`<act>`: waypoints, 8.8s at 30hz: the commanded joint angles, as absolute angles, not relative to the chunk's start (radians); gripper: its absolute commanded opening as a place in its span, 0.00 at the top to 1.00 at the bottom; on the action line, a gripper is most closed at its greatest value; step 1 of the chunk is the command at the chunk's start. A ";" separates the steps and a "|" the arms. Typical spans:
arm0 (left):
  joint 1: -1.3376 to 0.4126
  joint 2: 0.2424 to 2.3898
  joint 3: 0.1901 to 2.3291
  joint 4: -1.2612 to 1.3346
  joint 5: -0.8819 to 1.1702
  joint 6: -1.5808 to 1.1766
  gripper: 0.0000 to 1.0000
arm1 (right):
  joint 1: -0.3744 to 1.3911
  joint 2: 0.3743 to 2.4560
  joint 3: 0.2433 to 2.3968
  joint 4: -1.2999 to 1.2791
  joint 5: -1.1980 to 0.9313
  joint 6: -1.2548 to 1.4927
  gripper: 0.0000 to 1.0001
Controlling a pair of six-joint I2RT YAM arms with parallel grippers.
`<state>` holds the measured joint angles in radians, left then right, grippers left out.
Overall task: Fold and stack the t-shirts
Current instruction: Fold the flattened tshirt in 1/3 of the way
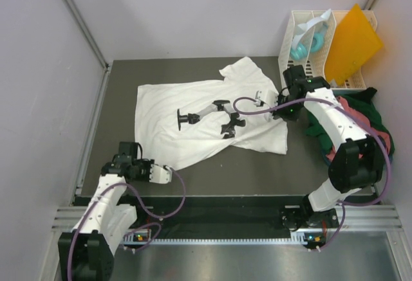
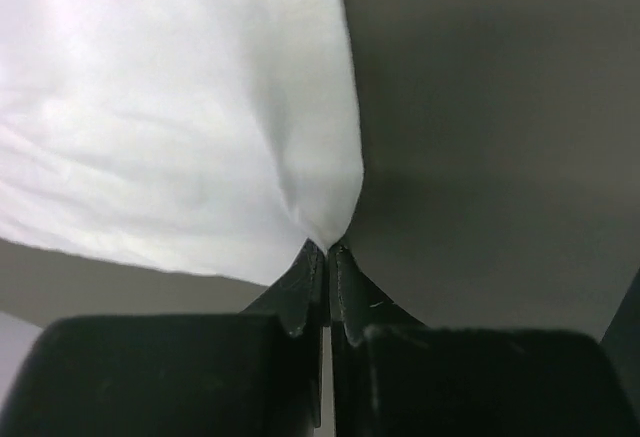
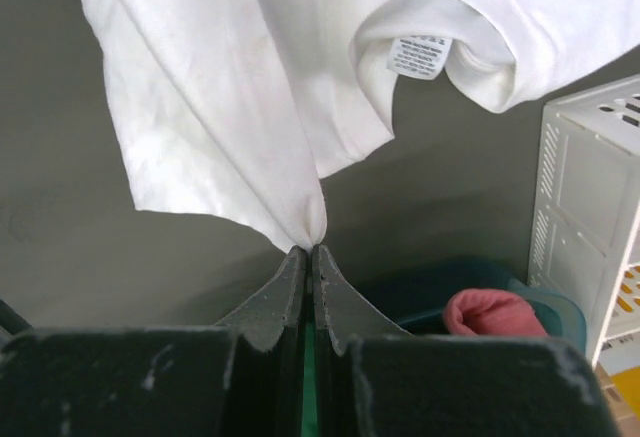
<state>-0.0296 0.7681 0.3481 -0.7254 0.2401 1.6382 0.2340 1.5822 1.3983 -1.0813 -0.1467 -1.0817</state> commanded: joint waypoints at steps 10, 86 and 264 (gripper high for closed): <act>-0.029 0.859 0.695 -0.839 0.170 1.500 1.00 | 0.244 1.528 1.491 -0.986 -0.068 -1.140 1.00; -0.008 1.086 0.749 -0.839 0.035 1.730 1.00 | 0.341 1.425 1.086 -0.218 -0.038 -1.304 1.00; 0.129 1.131 0.466 -0.586 0.080 1.790 0.77 | 0.373 1.551 0.861 -0.624 -0.014 -1.453 0.99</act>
<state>0.0875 1.1782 0.4866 -0.4404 0.0631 1.7370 0.3725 1.6211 0.9066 -0.5331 -0.0025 -1.4143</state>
